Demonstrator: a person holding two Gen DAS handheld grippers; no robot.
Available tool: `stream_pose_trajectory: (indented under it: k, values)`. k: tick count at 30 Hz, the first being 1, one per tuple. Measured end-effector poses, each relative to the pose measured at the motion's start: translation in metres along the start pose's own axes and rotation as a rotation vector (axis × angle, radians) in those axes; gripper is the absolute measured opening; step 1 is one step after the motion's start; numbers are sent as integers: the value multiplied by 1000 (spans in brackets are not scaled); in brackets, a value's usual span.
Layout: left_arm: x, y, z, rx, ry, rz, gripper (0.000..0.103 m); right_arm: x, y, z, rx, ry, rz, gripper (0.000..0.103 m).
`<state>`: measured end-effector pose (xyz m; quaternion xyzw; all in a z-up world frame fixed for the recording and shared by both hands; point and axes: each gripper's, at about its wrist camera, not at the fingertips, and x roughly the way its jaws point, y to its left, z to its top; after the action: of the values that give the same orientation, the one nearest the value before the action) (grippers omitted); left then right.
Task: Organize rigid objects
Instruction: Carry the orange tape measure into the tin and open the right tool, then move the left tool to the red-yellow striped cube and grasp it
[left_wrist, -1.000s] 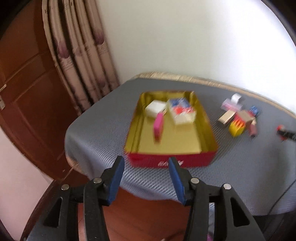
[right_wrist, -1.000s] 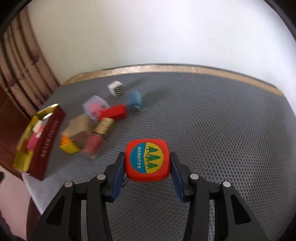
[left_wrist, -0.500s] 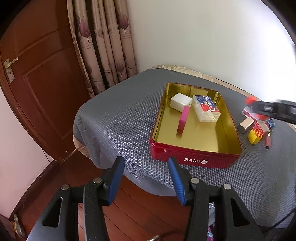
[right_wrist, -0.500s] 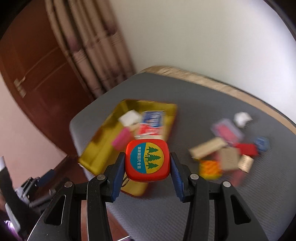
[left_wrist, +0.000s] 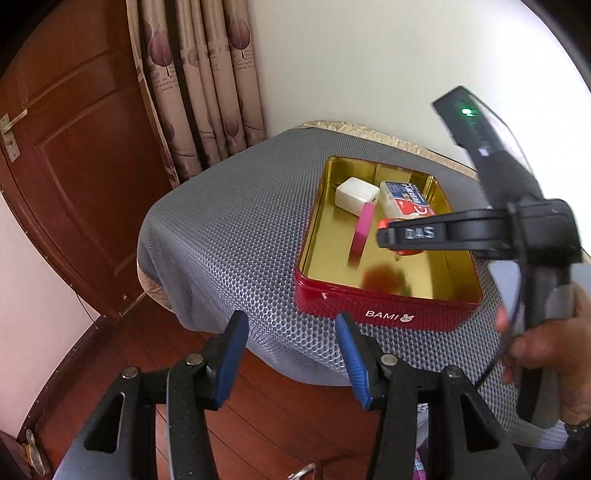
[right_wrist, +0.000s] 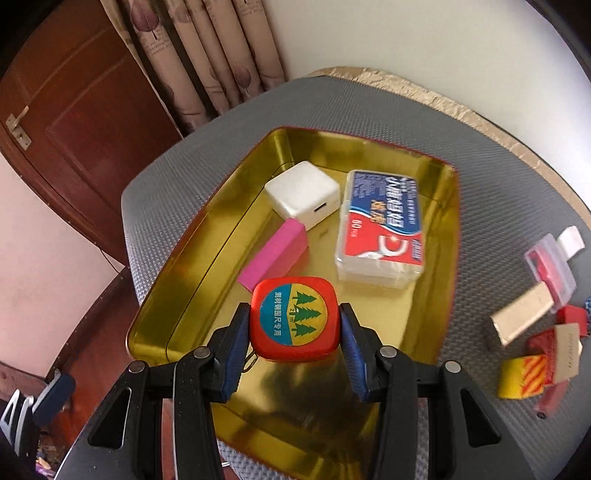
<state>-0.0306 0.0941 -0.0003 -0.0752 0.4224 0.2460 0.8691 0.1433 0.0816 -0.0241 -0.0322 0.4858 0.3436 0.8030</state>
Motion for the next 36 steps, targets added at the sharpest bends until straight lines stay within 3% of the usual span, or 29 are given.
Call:
stream_pose_trajectory:
  k: [13, 17, 22, 25, 27, 32, 36]
  values:
    - [10, 0, 0, 14, 36, -8, 50, 37, 7, 8, -25, 14, -11, 46]
    - [7, -2, 0, 25, 21, -6, 50, 8, 0, 3, 1, -95, 16, 69]
    - [4, -4, -2, 42, 12, -5, 50, -58, -18, -24, 25, -250, 33, 72]
    - [0, -9, -3, 66, 2, -18, 50, -93, -47, -59, 74, -319, -52, 89]
    - [-3, -14, -5, 87, -4, -42, 50, -110, -84, -97, 116, -324, -174, 89]
    - [-16, -38, -12, 179, -22, -102, 50, -121, -175, -167, 179, -229, -491, 89]
    - [-32, -63, -16, 276, -50, -223, 50, -130, -225, -201, 234, -203, -616, 89]
